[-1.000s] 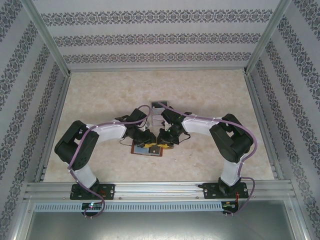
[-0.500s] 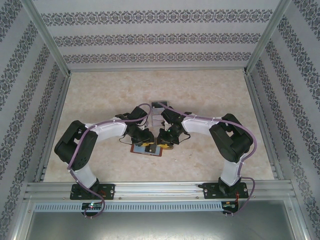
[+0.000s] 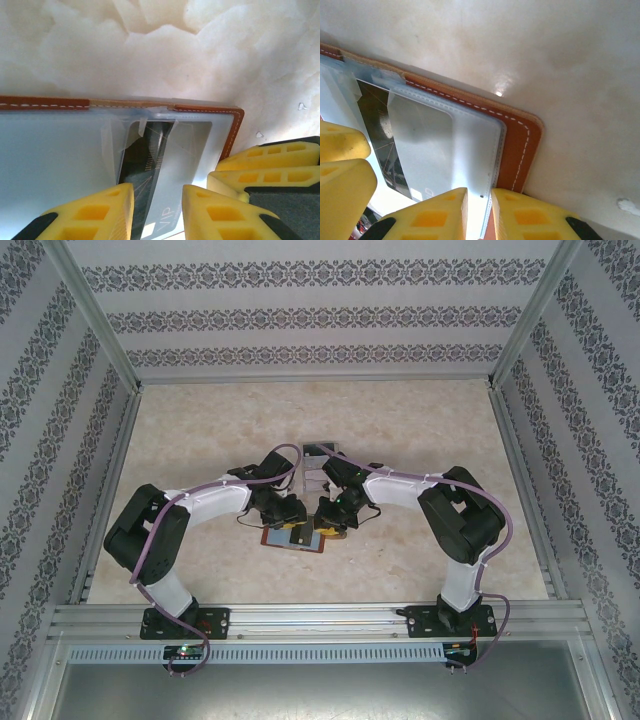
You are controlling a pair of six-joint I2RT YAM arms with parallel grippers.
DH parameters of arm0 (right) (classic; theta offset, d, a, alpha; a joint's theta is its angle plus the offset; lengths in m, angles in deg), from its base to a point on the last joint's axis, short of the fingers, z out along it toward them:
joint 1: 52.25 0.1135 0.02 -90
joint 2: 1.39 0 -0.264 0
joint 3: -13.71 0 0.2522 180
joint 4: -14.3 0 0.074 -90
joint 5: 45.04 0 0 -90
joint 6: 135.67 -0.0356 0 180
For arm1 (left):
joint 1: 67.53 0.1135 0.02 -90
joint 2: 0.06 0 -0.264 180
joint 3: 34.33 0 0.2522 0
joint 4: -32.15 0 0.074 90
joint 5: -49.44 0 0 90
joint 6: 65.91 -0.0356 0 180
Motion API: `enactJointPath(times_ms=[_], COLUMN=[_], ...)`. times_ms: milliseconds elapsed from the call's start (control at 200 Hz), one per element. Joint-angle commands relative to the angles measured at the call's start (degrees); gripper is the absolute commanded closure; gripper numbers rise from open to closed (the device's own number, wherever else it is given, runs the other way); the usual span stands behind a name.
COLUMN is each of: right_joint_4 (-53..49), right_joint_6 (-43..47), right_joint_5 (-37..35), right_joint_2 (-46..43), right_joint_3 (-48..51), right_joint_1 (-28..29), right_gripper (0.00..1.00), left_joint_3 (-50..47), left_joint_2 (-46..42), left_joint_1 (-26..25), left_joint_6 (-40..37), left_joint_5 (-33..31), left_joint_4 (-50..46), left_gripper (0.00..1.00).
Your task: Take the credit cards out of the card holder
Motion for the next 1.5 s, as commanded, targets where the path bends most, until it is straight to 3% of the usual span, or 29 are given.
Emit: enactJointPath(times_ms=[0, 415, 999, 1204, 1494], right_joint_4=[-2.33, -2.40, -1.20, -6.93, -2.03], right_joint_6=[1.27, 1.14, -0.14, 1.20, -0.75], right_joint_5=[-1.48, -1.37, -0.58, -6.86, -2.45], right_joint_2=[1.62, 0.38, 0.52, -1.72, -1.88], right_joint_3=[-0.20, -0.61, -2.37, -3.45, -2.54], right_joint_1=[-0.45, -0.35, 1.70, 1.81, 2.20], right_gripper=[0.77, 0.77, 0.78, 0.77, 0.83], left_joint_3=[1.32, -0.35, -1.21, -1.34, -1.26], left_joint_2=[-0.17, 2.39, 1.99, 1.92, 1.82], left_joint_1=[-0.23, -0.18, -0.18, -0.18, -0.19], left_joint_6=[-1.92, -0.87, -0.32, -0.31, -0.21], left_joint_5=[-2.81, 1.15, 1.43, 1.20, 1.17], left_joint_4=[-3.94, 0.01, 0.50, 0.15, 0.06], left_gripper=[0.69, 0.69, 0.73, 0.73, 0.73])
